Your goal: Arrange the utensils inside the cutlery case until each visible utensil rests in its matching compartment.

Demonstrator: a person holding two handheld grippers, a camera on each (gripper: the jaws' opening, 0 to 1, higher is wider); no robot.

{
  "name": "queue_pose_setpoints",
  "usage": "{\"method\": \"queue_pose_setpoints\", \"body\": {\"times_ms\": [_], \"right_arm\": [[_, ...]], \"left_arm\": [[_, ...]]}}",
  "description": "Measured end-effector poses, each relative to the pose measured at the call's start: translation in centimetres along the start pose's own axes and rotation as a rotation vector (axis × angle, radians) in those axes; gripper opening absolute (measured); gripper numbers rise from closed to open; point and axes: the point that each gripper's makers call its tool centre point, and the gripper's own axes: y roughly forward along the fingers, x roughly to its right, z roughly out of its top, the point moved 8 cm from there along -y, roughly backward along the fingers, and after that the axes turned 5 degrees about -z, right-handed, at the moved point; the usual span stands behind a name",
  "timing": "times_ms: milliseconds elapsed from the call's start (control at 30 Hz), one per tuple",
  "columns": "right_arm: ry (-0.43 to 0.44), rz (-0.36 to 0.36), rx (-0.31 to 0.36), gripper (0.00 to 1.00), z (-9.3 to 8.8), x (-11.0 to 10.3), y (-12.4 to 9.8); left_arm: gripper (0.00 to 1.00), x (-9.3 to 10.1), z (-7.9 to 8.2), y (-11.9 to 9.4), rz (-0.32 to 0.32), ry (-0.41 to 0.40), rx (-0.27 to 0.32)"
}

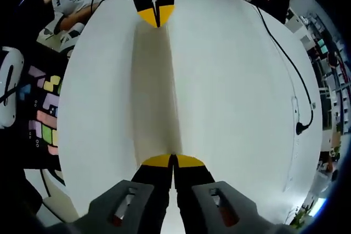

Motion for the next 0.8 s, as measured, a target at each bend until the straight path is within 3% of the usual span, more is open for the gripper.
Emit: {"method": "queue_pose_setpoints", "body": {"times_ms": [333, 467, 800], "right_arm": [[-0.009, -0.061, -0.021, 0.0, 0.39, -0.34, 0.32], [-0.049, -0.046, -0.027, 0.0, 0.49, -0.94, 0.11], [-0.015, -0.073, -0.008, 0.0, 0.38, -0.83, 0.23]], "left_arm": [[0.0, -0.31, 0.05, 0.17, 0.049, -0.013, -0.025], [0.0, 0.12, -0.07, 0.15, 0.039, 0.01, -0.032], [0.0, 0.18, 0.3, 0.31, 0.104, 0.042, -0.067]]}}
